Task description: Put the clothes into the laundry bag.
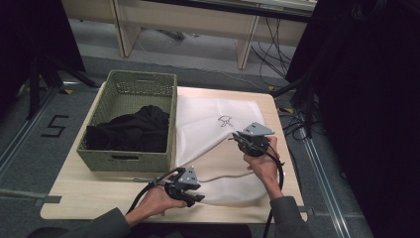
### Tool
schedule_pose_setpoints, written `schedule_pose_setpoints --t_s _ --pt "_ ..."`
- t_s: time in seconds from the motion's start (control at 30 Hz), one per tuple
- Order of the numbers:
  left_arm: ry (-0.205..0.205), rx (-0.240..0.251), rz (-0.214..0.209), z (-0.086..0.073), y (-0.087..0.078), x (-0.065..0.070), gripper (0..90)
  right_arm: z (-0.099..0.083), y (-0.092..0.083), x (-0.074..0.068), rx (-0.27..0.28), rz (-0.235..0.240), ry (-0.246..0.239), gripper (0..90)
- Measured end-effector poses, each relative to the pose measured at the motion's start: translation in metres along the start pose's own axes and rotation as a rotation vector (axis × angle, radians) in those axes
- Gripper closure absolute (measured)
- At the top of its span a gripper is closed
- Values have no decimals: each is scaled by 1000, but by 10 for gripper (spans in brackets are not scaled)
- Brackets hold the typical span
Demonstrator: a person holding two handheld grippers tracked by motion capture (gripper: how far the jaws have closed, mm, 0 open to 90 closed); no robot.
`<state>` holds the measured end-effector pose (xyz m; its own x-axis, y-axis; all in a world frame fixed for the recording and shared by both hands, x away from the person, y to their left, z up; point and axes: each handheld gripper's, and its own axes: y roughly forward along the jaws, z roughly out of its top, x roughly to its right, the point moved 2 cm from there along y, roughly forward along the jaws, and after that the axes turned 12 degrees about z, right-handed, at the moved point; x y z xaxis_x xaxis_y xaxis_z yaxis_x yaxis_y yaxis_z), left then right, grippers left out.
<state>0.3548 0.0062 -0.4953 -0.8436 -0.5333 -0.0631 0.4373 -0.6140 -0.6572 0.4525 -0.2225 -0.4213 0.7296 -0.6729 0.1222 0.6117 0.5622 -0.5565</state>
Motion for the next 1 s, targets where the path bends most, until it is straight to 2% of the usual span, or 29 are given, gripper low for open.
schedule_pose_setpoints --t_s 0.1,0.17,0.2,0.23,0.33,0.4,0.47,0.5,0.57,0.6,0.63,0.67,0.7,0.73,0.77,0.87,0.9,0.93,1.0 --pt "-52 40 15 7 -12 -5 423 2 2 3 9 -2 8 843" --pt "-55 70 55 12 -23 -12 379 4 2 7 2 3 13 844" --pt "-54 81 75 15 -30 -16 373 5 1 8 10 5 32 844" --pt "-53 96 84 17 -34 -20 362 5 1 9 15 3 27 844" --pt "-102 123 135 27 -51 -34 325 5 -1 10 -3 15 48 844" --pt "-141 155 176 33 -63 -46 296 5 0 12 13 3 43 843" --pt "-144 150 206 36 -73 -56 264 5 0 12 12 3 44 843" --pt "-158 164 219 38 -79 -61 266 5 0 12 16 3 31 843" --pt "-174 180 236 41 -90 -70 266 5 0 12 14 3 46 842" --pt "-176 187 239 42 -94 -74 265 5 0 12 14 4 36 841" --pt "-189 190 261 45 -100 -80 258 5 0 12 13 7 44 840" --pt "-200 190 270 46 -105 -87 241 5 -1 13 14 6 37 840" --pt "-210 183 286 46 -109 -91 221 6 -1 12 16 2 51 840" --pt "-216 182 298 46 -112 -95 210 5 -1 13 18 1 36 839" --pt "-226 192 318 47 -117 -103 201 5 -1 12 19 0 44 839" --pt "-230 178 332 43 -129 -122 157 6 -1 13 26 -1 41 836" --pt "-261 188 348 41 -133 -131 147 5 -1 11 13 17 57 835" --pt "-253 174 373 40 -136 -137 147 5 -1 11 13 17 57 835" --pt "-287 171 399 37 -140 -152 148 5 -1 12 13 18 51 834"
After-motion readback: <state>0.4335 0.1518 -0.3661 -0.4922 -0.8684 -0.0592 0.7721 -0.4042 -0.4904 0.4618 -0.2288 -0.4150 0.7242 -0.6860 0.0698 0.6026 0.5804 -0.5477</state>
